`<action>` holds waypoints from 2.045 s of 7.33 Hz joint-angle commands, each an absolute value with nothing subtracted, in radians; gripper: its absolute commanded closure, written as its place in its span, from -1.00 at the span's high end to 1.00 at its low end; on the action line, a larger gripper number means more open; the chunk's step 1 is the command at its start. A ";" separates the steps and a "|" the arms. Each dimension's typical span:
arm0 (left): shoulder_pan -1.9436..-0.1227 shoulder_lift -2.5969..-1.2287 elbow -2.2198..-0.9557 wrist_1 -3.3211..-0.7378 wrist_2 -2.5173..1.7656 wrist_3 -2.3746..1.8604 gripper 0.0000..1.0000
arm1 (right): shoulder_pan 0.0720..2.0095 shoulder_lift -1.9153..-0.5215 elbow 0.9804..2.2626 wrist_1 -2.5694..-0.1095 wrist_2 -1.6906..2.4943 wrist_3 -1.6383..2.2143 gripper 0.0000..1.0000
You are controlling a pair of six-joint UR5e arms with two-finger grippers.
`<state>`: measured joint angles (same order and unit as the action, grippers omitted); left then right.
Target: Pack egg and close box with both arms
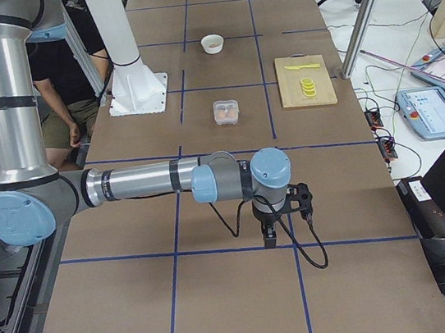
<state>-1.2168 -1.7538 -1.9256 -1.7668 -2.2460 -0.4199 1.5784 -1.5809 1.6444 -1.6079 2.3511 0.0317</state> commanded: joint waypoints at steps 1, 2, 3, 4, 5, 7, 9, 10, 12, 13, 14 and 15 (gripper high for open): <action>-1.035 -1.689 -2.060 -1.769 -2.221 -0.808 1.00 | 1.578 -1.580 1.649 -1.608 2.350 0.032 1.00; -0.922 -1.665 -2.100 -1.770 -2.154 -0.991 1.00 | 1.578 -1.577 1.646 -1.608 2.349 0.032 1.00; -0.811 -1.651 -2.124 -1.770 -2.081 -1.090 1.00 | 1.578 -1.574 1.647 -1.608 2.352 0.034 1.00; -0.729 -1.651 -2.132 -1.770 -2.041 -1.195 1.00 | 1.578 -1.581 1.644 -1.608 2.350 0.032 1.00; -0.622 -1.654 -2.132 -1.770 -1.952 -1.379 0.93 | 1.578 -1.589 1.637 -1.608 2.350 0.032 1.00; -0.552 -1.681 -2.093 -1.769 -1.881 -1.477 0.80 | 1.578 -1.586 1.647 -1.608 2.350 0.034 1.00; -0.552 -1.755 -1.990 -1.772 -1.879 -1.474 0.77 | 1.578 -1.582 1.646 -1.608 2.352 0.034 1.00; -0.548 -1.759 -1.979 -1.772 -1.879 -1.468 0.74 | 1.578 -1.578 1.644 -1.608 2.353 0.035 1.00; -0.546 -1.755 -1.979 -1.778 -1.881 -1.459 0.66 | 1.578 -1.578 1.641 -1.608 2.353 0.035 1.00; -0.546 -1.755 -1.976 -1.778 -1.881 -1.459 0.65 | 1.578 -1.577 1.643 -1.608 2.353 0.035 1.00; -0.542 -1.756 -1.951 -1.778 -1.881 -1.439 0.65 | 1.578 -1.577 1.644 -1.608 2.353 0.035 1.00; -0.541 -1.756 -1.945 -1.778 -1.881 -1.416 0.65 | 1.578 -1.577 1.644 -1.608 2.353 0.035 1.00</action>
